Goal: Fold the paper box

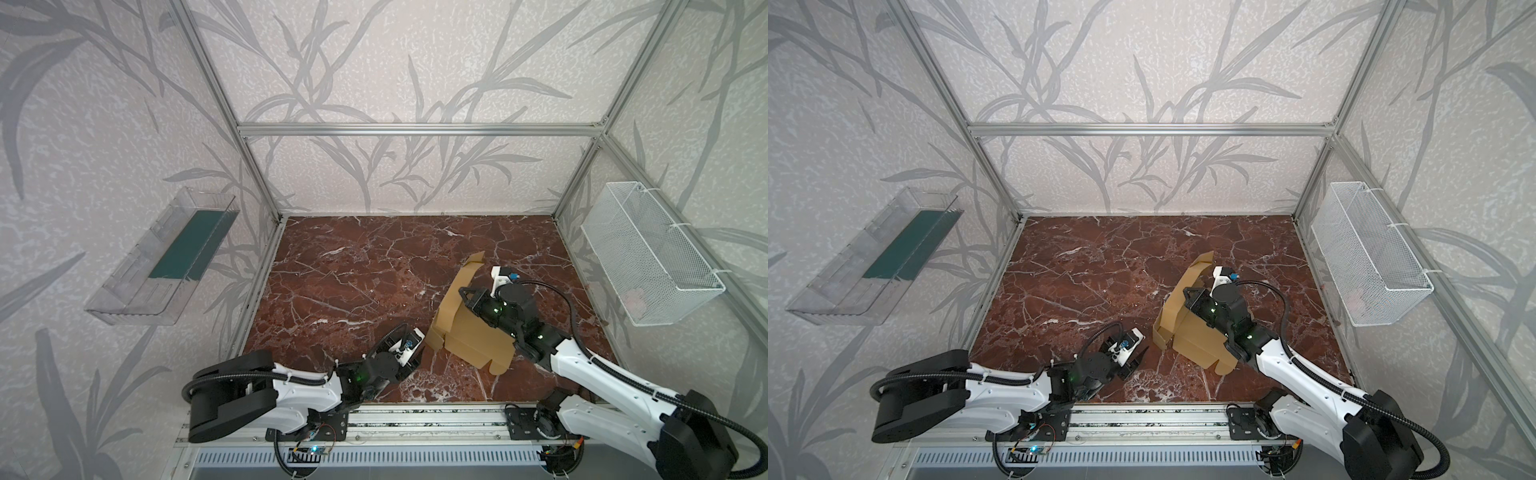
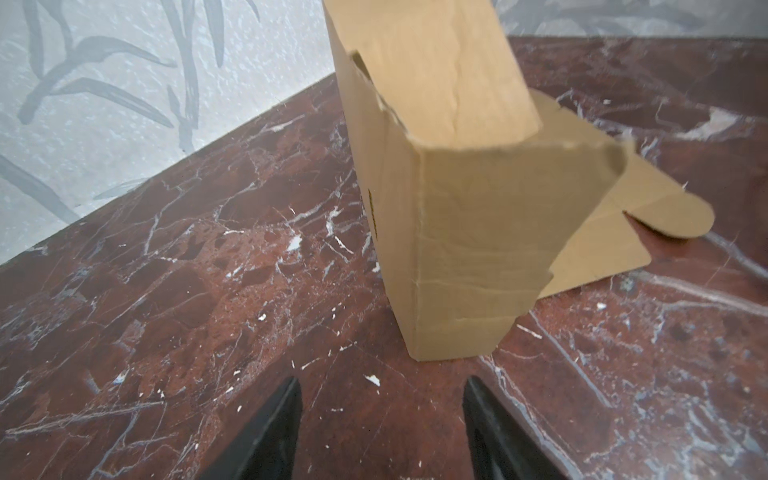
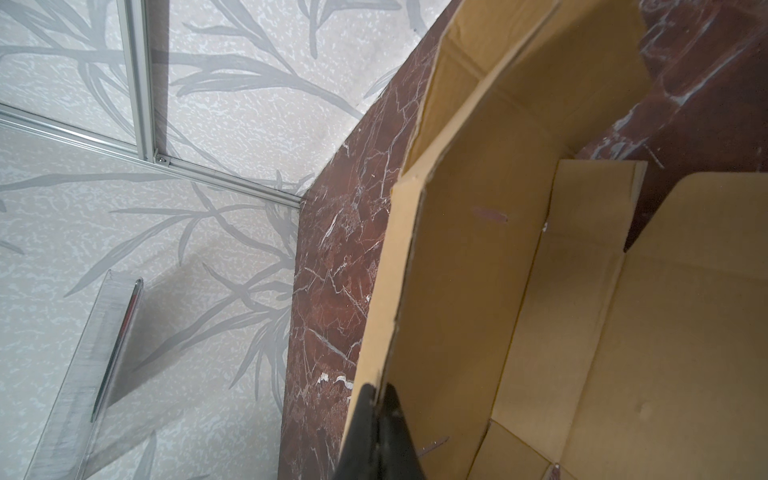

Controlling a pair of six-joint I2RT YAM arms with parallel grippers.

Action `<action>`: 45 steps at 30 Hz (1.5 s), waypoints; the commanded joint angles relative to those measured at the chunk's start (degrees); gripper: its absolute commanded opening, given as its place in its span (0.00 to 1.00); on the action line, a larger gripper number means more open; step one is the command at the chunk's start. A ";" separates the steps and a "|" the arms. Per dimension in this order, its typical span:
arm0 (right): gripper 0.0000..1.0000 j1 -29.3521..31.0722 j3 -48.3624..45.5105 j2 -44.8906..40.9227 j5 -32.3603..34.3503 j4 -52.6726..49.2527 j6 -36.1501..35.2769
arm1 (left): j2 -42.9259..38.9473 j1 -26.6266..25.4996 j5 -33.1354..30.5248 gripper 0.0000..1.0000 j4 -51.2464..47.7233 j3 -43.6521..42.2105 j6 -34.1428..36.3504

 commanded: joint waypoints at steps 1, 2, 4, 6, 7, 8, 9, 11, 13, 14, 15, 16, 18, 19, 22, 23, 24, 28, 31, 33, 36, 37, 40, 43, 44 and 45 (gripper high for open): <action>0.00 0.14 1.35 0.10 0.60 -0.91 -0.86 | 4.53 2.11 0.27 0.63 8.28 3.05 2.53; 0.00 0.13 1.25 -0.02 0.63 -0.96 -0.86 | 6.09 2.67 1.19 0.63 9.87 3.39 2.53; 0.00 0.12 1.25 -0.25 0.90 -1.40 -0.95 | 9.84 3.52 2.66 0.63 15.65 3.64 3.19; 0.00 0.16 1.24 -0.38 0.91 -1.44 -1.20 | 12.60 3.46 2.92 0.63 17.88 4.60 3.63; 0.00 0.16 1.25 -0.30 0.90 -1.44 -1.23 | 13.58 3.53 3.16 0.63 17.78 5.50 3.89; 0.00 0.17 1.25 -0.21 0.90 -1.44 -1.24 | 14.32 3.54 3.55 0.63 17.62 6.24 3.93; 0.00 0.12 1.25 -0.08 0.83 -1.31 -1.24 | 15.17 3.53 3.95 0.63 17.54 6.93 3.89; 0.00 0.13 1.25 0.14 0.82 -1.18 -1.15 | 16.45 3.53 4.79 0.63 17.59 8.13 3.89; 0.00 0.15 1.25 0.22 0.77 -1.18 -1.13 | 17.43 3.47 5.13 0.63 17.72 8.78 3.56; 0.00 0.09 1.25 0.23 0.90 -1.18 -1.21 | 17.71 3.47 5.34 0.63 17.88 8.91 3.42; 0.00 0.13 1.25 0.23 1.04 -1.26 -1.30 | 17.99 3.47 5.53 0.63 18.09 8.95 3.29; 0.00 0.12 1.25 0.23 1.16 -1.35 -1.33 | 18.10 3.46 5.64 0.63 18.25 9.04 3.03; 0.00 0.09 1.32 0.47 1.10 -1.18 -1.31 | 18.34 3.41 6.00 0.63 18.35 9.21 2.81; 0.00 0.17 1.42 0.66 1.15 -1.10 -1.24 | 18.44 3.45 6.08 0.63 18.28 9.41 2.75; 0.00 0.16 1.68 1.11 1.25 -1.03 -1.04 | 18.67 3.43 6.98 0.62 17.91 9.61 2.50; 0.00 0.10 1.89 1.11 1.40 -1.49 -1.06 | 18.52 3.41 7.37 0.62 17.88 9.42 2.19; 0.00 0.16 2.10 1.11 1.67 -2.09 -1.04 | 18.22 3.40 8.07 0.61 17.76 9.12 1.94; 0.00 0.15 2.82 1.26 3.01 -3.12 -1.63 | 16.40 3.38 9.72 0.60 15.97 7.39 1.31; 0.00 0.09 3.25 2.37 3.08 -2.43 -1.96 | 15.97 3.38 9.69 0.60 14.21 6.89 2.04; 0.00 0.13 3.35 3.31 3.19 -1.53 -1.99 | 16.26 3.45 9.71 0.60 14.32 6.82 2.29; 0.00 0.13 3.40 4.72 3.83 -0.57 -1.94 | 16.83 3.44 9.26 0.59 14.40 7.23 2.49; 0.00 0.15 3.43 5.19 3.97 -0.12 -1.76 | 16.97 3.38 9.39 0.59 14.33 7.61 2.57; 0.00 0.17 3.53 6.37 4.15 1.05 -1.62 | 17.31 3.45 9.90 0.57 13.37 8.66 2.75; 0.00 0.26 3.37 6.91 4.64 2.04 -1.63 | 17.33 3.40 9.91 0.55 13.08 9.04 2.92; 0.00 0.33 3.20 6.91 4.91 2.15 -1.66 | 17.31 3.40 9.86 0.55 13.07 9.07 2.89; 0.00 0.26 3.12 6.83 5.16 2.15 -1.75 | 17.25 3.41 10.14 0.53 13.04 9.00 2.68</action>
